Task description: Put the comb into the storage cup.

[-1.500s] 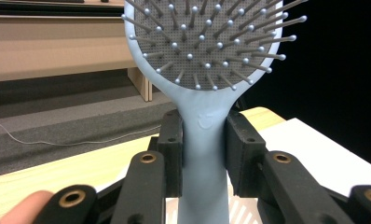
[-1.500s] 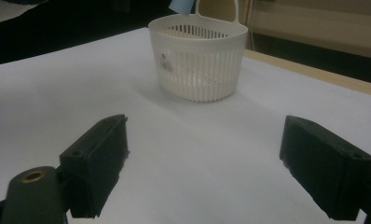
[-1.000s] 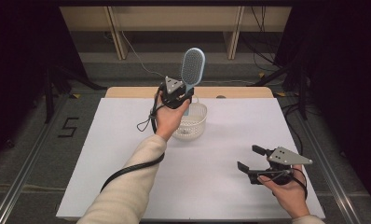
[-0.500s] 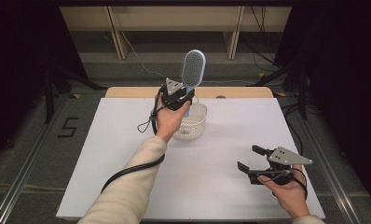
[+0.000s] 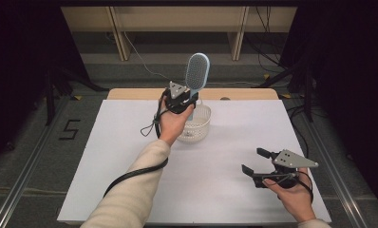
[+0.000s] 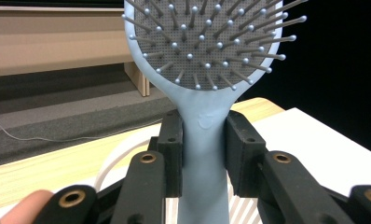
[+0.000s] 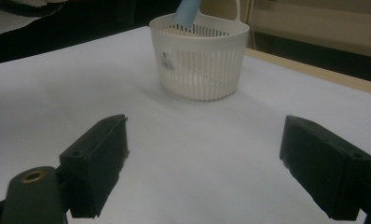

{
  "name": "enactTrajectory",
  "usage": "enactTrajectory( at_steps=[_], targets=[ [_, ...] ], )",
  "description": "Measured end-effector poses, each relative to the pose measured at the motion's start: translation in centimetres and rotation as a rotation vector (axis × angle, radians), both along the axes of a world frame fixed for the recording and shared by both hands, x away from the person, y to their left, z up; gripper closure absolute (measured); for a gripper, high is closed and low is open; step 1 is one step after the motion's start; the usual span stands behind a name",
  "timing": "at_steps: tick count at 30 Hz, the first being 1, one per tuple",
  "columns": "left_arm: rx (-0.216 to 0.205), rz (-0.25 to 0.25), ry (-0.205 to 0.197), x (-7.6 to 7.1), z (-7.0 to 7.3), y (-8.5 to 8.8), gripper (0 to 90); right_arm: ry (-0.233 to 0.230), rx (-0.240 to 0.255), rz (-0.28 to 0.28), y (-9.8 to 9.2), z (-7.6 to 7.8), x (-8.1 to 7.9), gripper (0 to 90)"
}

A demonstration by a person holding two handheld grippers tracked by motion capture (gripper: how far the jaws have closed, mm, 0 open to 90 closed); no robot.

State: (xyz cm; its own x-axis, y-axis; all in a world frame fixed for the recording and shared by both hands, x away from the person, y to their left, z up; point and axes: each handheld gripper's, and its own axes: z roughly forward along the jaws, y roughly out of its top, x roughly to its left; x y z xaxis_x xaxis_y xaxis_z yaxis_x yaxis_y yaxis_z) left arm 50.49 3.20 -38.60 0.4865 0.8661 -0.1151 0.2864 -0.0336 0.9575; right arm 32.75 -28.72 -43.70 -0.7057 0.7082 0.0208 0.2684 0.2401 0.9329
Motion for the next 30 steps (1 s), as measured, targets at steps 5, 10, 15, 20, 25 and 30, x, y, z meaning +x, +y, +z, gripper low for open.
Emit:
enactTrajectory(
  at_steps=[5, 10, 15, 20, 25, 30],
  targets=[
    [-0.002, 0.000, 0.005, 0.0, -0.3, 0.0, 69.5, 0.001, 0.000, 0.000, 0.0, 0.0, 0.0, 15.8],
    [0.000, 0.000, 0.007, 0.0, -0.5, 0.0, 69.5, 0.003, 0.003, 0.003, 0.0, -0.1, 0.0, 15.8],
    [0.003, 0.002, 0.012, 0.0, -0.9, 0.1, 69.5, 0.003, 0.000, 0.004, 0.0, 0.0, 0.0, 15.8],
    [0.004, 0.005, 0.017, 0.1, -1.1, 0.1, 69.5, 0.004, -0.002, 0.005, 0.0, -0.1, 0.0, 15.8],
    [0.009, 0.004, 0.021, 0.1, -1.3, 0.0, 69.5, 0.005, -0.001, 0.005, 0.0, -0.1, 0.0, 15.8],
    [0.011, 0.005, 0.025, 0.0, -1.6, 0.0, 69.5, 0.002, 0.004, 0.005, 0.1, -0.1, 0.0, 15.8]
  ],
)
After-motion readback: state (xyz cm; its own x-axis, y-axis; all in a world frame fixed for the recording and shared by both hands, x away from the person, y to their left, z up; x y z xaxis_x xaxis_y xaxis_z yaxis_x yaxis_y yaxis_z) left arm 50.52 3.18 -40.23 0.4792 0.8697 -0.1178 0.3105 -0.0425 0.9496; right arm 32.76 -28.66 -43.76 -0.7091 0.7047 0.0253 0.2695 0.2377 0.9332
